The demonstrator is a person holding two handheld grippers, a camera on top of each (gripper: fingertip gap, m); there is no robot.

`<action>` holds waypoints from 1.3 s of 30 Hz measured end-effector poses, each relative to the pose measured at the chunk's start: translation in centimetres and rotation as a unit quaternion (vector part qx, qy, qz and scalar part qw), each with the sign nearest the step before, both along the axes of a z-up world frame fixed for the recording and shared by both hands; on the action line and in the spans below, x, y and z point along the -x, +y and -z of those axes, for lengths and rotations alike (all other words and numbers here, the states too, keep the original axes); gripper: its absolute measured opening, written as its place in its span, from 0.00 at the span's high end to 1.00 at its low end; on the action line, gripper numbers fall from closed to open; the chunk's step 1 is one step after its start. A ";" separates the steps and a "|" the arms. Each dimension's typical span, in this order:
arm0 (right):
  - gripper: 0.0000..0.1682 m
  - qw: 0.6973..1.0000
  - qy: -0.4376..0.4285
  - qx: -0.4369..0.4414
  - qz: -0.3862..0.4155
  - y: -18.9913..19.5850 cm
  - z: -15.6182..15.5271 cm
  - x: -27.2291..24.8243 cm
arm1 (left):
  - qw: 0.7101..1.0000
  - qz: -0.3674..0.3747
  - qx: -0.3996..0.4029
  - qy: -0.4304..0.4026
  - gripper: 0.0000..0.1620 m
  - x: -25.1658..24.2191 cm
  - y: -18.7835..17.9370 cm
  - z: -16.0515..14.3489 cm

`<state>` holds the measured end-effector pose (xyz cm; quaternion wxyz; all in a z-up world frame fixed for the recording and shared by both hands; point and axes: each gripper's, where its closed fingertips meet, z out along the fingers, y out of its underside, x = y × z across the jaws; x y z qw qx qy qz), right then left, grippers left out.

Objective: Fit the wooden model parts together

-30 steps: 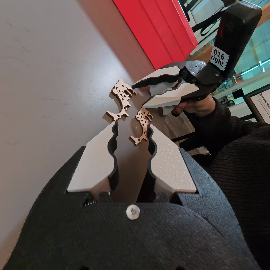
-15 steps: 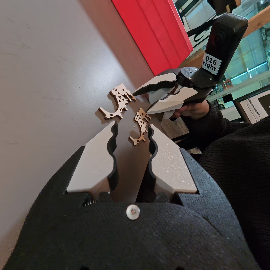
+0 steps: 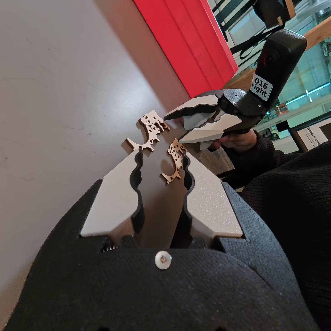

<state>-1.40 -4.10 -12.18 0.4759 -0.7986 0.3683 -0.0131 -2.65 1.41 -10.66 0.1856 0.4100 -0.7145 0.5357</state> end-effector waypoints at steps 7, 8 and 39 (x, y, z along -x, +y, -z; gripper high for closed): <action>0.74 1.000 0.006 -0.012 0.003 -0.1 -0.1 -0.1 | 1.000 -0.018 -0.005 0.002 0.70 -0.5 0.2 0.1; 0.74 1.000 0.007 -0.013 0.003 -0.1 -0.1 -0.1 | 1.000 -0.017 -0.006 0.001 0.70 -0.5 0.2 0.1; 0.73 1.000 -0.002 -0.008 -0.004 0.0 -0.2 0.1 | 0.990 -0.020 -0.113 -0.085 0.48 0.4 -1.6 0.7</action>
